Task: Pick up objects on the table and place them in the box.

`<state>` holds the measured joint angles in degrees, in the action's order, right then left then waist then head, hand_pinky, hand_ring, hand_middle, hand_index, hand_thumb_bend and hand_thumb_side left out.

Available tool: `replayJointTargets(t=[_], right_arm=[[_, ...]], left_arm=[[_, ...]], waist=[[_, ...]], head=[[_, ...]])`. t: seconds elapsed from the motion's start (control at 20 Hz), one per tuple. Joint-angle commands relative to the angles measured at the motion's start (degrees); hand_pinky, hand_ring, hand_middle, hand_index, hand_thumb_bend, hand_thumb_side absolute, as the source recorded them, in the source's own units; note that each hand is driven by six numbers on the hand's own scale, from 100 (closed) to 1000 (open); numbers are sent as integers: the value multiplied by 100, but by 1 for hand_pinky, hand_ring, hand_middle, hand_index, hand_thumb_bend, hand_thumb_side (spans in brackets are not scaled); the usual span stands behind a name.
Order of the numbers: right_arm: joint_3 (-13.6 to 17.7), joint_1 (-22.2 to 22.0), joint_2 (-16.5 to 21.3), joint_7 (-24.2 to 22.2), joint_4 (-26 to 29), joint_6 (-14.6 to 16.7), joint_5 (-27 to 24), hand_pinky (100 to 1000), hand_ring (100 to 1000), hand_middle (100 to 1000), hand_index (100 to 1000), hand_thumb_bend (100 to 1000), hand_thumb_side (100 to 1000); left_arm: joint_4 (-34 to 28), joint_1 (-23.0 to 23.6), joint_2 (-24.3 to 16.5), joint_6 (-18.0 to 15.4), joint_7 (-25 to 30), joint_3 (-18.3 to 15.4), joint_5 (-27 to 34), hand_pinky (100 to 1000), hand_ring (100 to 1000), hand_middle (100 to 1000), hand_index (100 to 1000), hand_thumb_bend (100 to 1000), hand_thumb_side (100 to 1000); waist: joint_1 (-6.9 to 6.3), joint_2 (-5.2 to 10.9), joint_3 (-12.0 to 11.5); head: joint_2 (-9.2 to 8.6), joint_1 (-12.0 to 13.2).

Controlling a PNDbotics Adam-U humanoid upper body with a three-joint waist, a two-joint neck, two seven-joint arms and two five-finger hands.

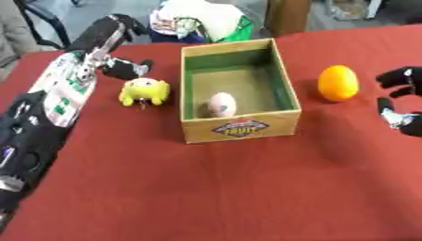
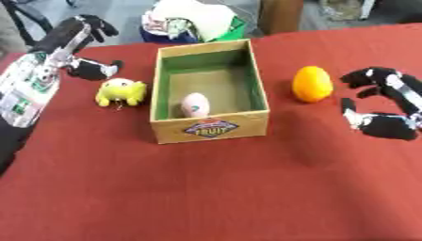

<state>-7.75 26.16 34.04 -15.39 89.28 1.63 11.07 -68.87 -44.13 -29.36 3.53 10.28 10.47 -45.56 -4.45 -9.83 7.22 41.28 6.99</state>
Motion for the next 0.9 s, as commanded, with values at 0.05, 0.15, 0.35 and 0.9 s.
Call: replayJointTargets(t=[0.05, 0.15, 0.35, 0.9], right_arm=[[69, 51, 171, 17, 43, 4, 26, 755, 813, 766, 800, 100, 100], [70, 46, 169, 16, 41, 4, 25, 755, 813, 766, 800, 100, 100], [71, 39, 166, 16, 40, 4, 21, 755, 813, 766, 800, 100, 100], [65, 29, 138, -1, 30, 6, 13, 754, 814, 765, 800, 100, 101]], left_arm=[[482, -199, -84, -196, 150, -67, -424, 736, 704, 709, 784, 413, 100], [761, -243, 5, -306, 199, -110, -618, 739, 708, 717, 786, 417, 100], [1215, -337, 149, -486, 304, -155, -830, 749, 721, 735, 796, 430, 100], [1934, -475, 550, -274, -229, -311, -1505, 719, 654, 673, 787, 359, 100]], waist=[[37, 106, 12], [42, 109, 22], [46, 115, 43], [65, 123, 88]], head=[[-45, -1], [-42, 0], [-36, 7], [-22, 21]])
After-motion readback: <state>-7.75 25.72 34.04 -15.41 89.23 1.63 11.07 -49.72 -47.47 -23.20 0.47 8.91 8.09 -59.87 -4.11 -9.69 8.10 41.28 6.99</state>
